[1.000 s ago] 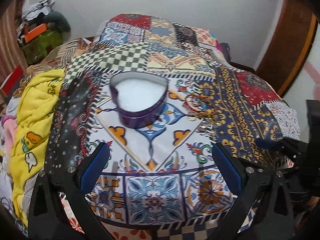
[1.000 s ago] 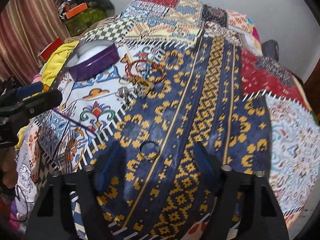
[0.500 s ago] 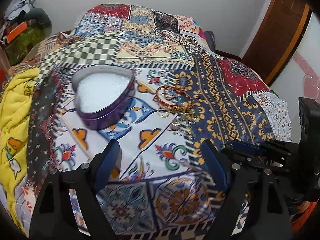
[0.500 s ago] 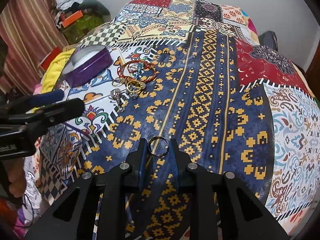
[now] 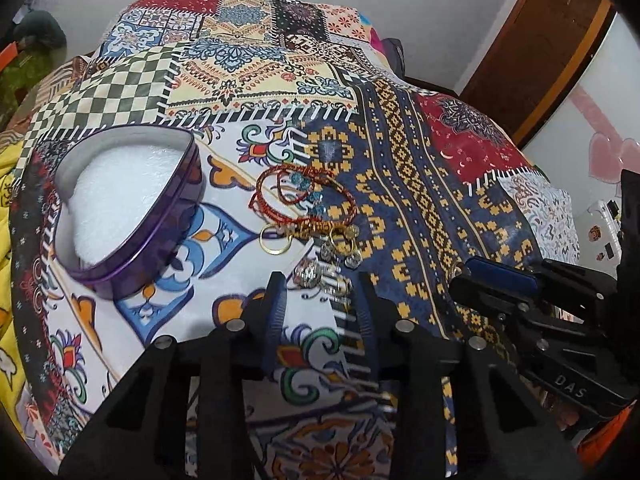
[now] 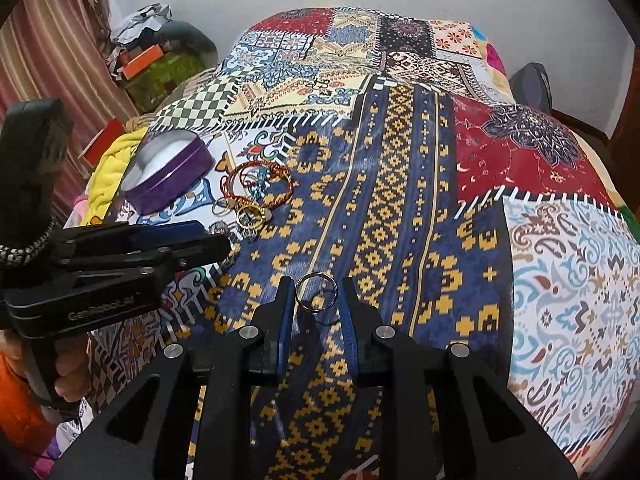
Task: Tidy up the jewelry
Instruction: 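Move the right gripper to the silver ring and close on it, then lift the silver ring with the right gripper over the purple heart tin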
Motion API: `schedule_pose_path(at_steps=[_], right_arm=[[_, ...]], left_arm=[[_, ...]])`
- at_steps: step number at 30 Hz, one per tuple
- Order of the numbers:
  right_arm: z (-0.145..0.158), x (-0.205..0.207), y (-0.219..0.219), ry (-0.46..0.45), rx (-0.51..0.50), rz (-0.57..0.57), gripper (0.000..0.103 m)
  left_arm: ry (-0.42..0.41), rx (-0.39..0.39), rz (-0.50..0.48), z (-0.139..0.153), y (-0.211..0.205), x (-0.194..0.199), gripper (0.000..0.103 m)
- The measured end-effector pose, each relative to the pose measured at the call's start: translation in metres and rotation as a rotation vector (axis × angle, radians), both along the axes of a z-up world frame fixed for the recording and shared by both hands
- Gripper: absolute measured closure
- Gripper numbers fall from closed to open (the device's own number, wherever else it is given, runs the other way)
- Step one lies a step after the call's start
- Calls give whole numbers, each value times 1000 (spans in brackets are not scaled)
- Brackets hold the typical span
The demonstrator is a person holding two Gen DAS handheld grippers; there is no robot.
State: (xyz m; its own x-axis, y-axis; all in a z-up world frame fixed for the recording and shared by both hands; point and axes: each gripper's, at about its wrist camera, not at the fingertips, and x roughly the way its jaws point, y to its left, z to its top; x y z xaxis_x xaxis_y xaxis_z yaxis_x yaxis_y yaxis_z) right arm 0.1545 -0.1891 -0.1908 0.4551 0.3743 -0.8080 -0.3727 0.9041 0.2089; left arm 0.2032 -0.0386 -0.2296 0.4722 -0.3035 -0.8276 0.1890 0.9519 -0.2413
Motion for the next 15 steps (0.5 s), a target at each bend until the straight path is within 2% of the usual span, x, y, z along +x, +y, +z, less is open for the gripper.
schedule_pose_path(at_steps=[7,8,15], right_arm=[[1,3,4,-13,8,13,83],[1,4,4,-13,11,14,83],[5,6,3,-26,20,6,83]], left_arm=[[-12,3,15,-3,-1,11,69],[-15,8,14,-3,-2,11,73],[-34,20,12,0,-4,6,74]])
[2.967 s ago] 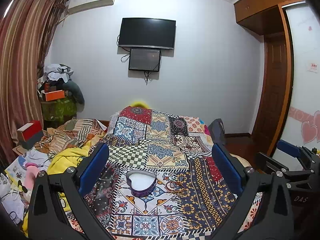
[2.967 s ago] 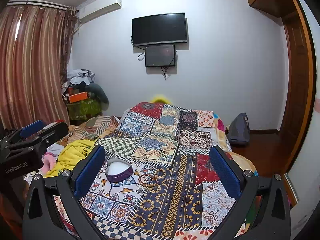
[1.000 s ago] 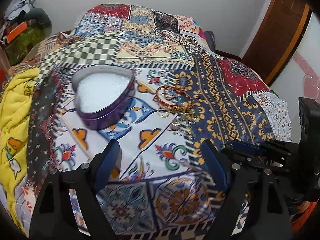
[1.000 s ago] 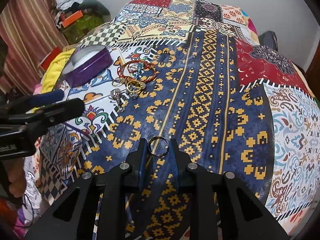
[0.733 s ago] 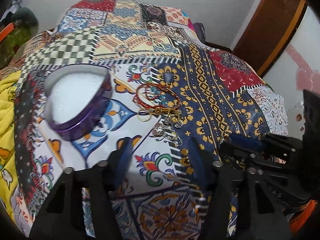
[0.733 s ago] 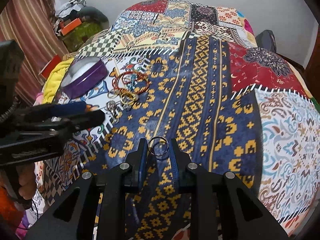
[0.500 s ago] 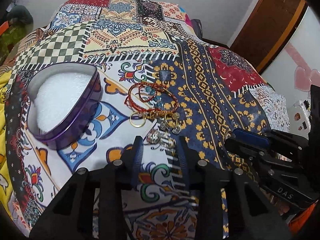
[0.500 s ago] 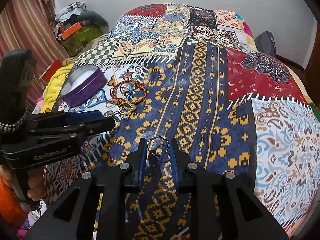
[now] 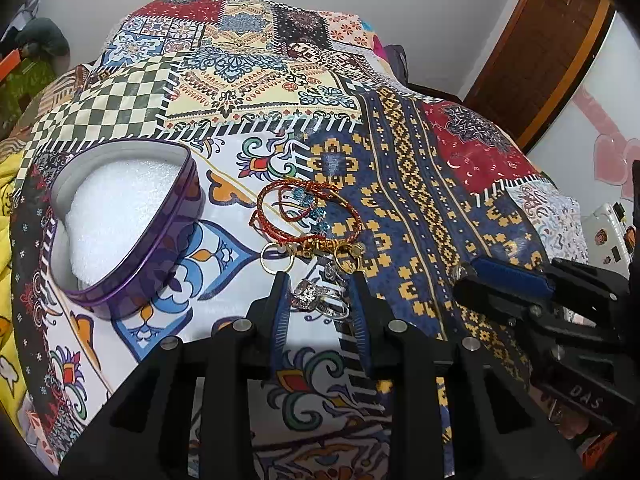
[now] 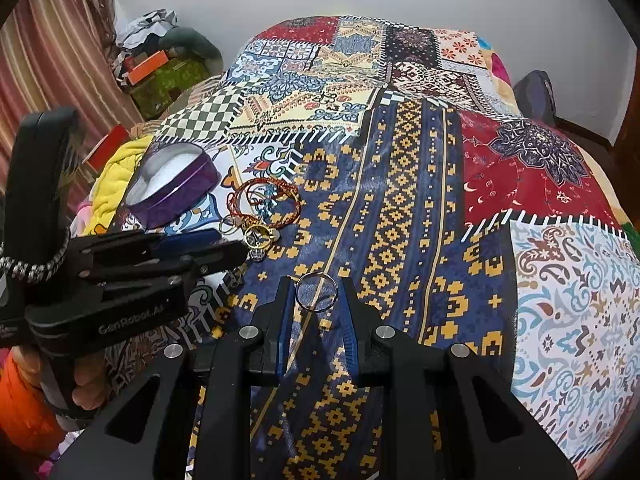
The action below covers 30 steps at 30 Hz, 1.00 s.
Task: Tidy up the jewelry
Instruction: 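Lift the silver ring with the right gripper over the purple heart tin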
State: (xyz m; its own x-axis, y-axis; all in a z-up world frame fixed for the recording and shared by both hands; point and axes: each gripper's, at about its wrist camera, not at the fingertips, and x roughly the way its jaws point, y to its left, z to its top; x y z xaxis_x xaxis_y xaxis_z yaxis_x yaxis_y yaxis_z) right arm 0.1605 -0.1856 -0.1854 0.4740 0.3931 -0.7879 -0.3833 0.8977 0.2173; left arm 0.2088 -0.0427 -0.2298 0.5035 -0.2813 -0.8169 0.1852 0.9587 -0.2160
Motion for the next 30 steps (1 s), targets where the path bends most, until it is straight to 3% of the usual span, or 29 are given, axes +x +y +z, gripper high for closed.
schedule_pose_path(at_steps=[10,18,30], right_arm=[[25,-2,8,-62,15,-3,83],[49,-2,31,-126,44,26,83],[76,14,66,-198,70,97,83]], left_arm=[[-69,-20,41,32,20,-22,74],[-174,-26,114,70,47,-35,74],[-264,-19,218,100,84,-29,74]])
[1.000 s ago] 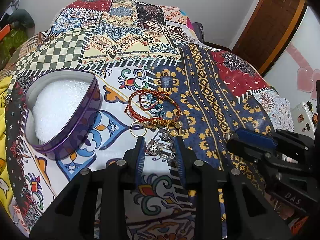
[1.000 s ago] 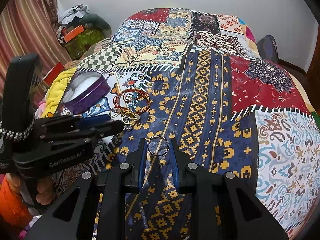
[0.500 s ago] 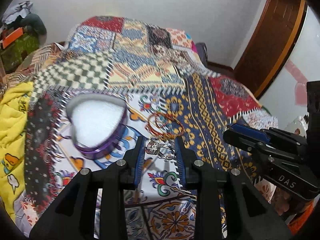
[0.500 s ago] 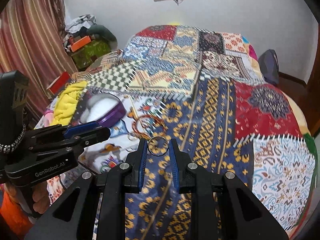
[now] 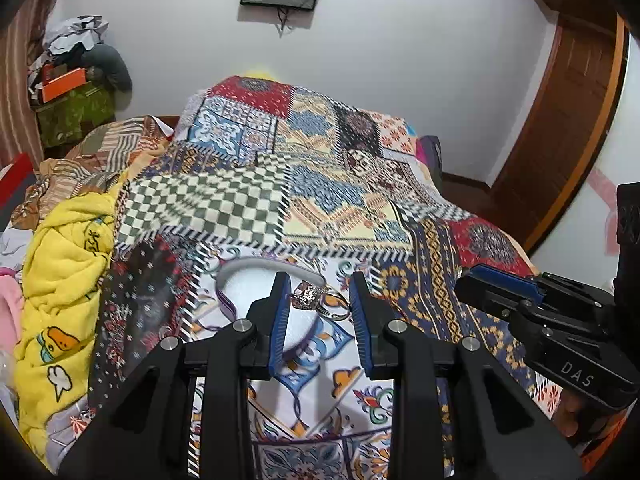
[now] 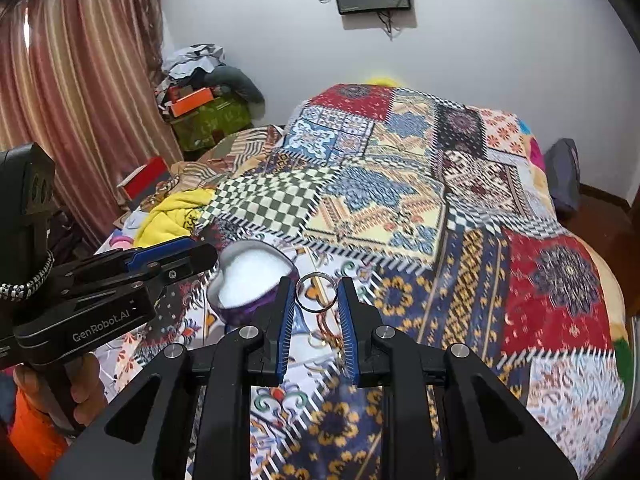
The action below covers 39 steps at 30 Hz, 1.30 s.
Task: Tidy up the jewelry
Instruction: 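Lift the silver ring with the right gripper over the purple heart tin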
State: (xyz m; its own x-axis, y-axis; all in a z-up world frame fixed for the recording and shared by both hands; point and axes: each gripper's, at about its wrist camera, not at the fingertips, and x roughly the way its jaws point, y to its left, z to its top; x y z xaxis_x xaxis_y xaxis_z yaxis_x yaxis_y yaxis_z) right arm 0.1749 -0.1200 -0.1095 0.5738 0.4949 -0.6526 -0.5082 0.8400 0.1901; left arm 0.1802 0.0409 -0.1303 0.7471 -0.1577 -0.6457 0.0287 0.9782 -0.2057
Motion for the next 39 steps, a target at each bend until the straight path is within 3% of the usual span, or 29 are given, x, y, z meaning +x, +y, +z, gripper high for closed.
schedule_pose_path(at_steps=[11,24,39], right_arm=[[1,13,33,-38,-59,82,83],[-29,33,72,48,-135,201,83],[-58,46,100,111,-219,263,83]], left_arm=[[11,9,-3,4,20,23,74],[186,-32,-61,-33,46,69,74],[276,-62,-65,-60,61,92,74]])
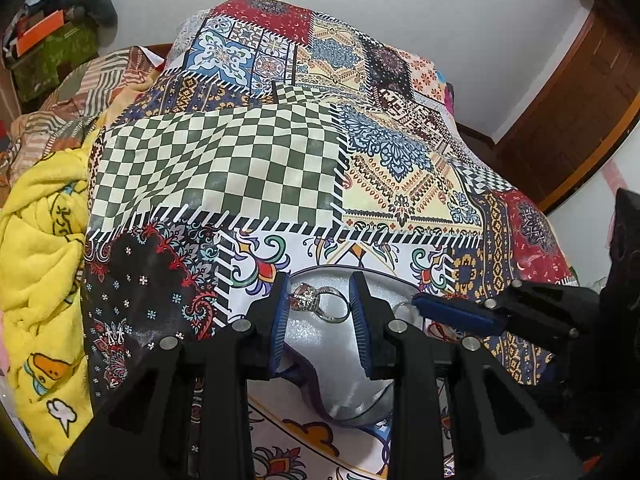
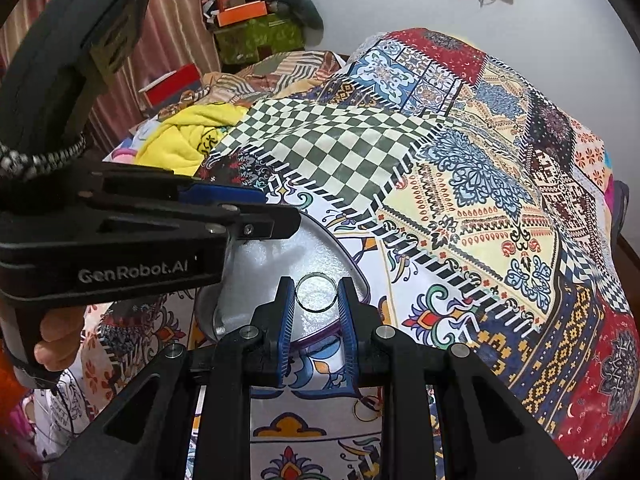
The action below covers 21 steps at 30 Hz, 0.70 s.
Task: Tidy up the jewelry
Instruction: 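Lift the silver ring with the right gripper over the purple heart tin, then open the right gripper to drop the ring into the tin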
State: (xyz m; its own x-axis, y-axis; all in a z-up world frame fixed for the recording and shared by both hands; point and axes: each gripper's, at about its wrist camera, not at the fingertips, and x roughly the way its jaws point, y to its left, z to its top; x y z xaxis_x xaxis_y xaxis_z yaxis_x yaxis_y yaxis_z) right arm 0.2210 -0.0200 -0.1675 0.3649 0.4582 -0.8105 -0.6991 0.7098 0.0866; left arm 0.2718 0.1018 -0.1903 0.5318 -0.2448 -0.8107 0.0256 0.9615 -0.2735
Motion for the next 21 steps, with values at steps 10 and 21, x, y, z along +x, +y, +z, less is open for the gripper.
schedule_pose_path(at_steps=[10,21], right_arm=[[1,-6,10,-32,-29,28,82],[14,-8,-9,-44,-7,-22,75]], left_arm=[[-34,51,4,13,1,-7,74],[-78,120,55,35,9,-33,74]])
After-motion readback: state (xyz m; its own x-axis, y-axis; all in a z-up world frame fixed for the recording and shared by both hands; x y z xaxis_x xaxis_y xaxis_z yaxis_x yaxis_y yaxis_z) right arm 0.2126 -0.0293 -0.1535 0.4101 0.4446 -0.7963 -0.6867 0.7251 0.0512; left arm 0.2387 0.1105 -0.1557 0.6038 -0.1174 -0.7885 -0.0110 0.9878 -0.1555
